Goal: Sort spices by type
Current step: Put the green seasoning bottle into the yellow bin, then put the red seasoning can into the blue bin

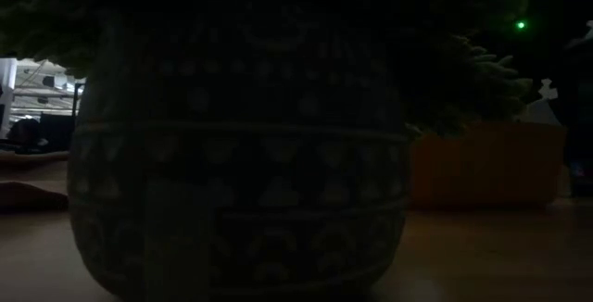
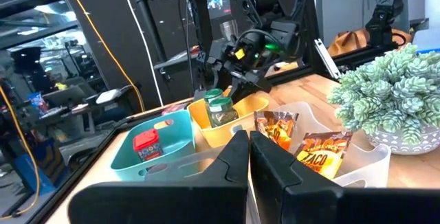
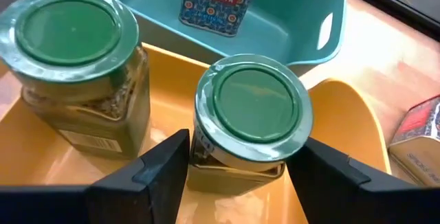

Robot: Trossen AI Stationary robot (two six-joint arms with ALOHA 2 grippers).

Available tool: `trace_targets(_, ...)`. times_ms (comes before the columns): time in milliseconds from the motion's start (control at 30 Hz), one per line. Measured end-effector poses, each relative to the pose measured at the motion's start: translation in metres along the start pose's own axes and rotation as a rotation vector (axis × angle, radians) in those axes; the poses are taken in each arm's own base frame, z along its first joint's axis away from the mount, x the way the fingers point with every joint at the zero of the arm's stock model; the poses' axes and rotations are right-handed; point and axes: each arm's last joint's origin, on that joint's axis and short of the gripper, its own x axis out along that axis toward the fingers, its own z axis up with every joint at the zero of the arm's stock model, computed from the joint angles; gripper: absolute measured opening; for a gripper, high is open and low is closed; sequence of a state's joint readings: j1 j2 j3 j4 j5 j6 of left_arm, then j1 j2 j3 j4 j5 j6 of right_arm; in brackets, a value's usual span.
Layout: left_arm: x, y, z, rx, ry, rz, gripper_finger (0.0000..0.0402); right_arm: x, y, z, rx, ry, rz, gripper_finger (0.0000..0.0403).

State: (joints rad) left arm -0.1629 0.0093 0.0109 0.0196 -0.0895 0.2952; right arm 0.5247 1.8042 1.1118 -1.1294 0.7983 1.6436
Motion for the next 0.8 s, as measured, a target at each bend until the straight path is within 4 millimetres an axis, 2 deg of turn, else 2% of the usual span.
trace_targets(200, 0.0, 0.0, 0.0, -0.001, 0.0, 0.0, 0.0, -0.009, 0.001, 0.009, -0.022, 0.016, -0.02, 0.0234)
trace_targets(600, 0.0, 0.0, 0.0, -0.009, 0.0, 0.0, 0.0, -0.051, -0.002, 0.044, -0.099, 0.236, -0.09, 0.0234)
trace_targets(800, 0.0, 0.0, 0.0, -0.005, 0.0, 0.0, 0.0, -0.068, -0.002, 0.062, -0.169, 0.259, -0.04, 0.0234)
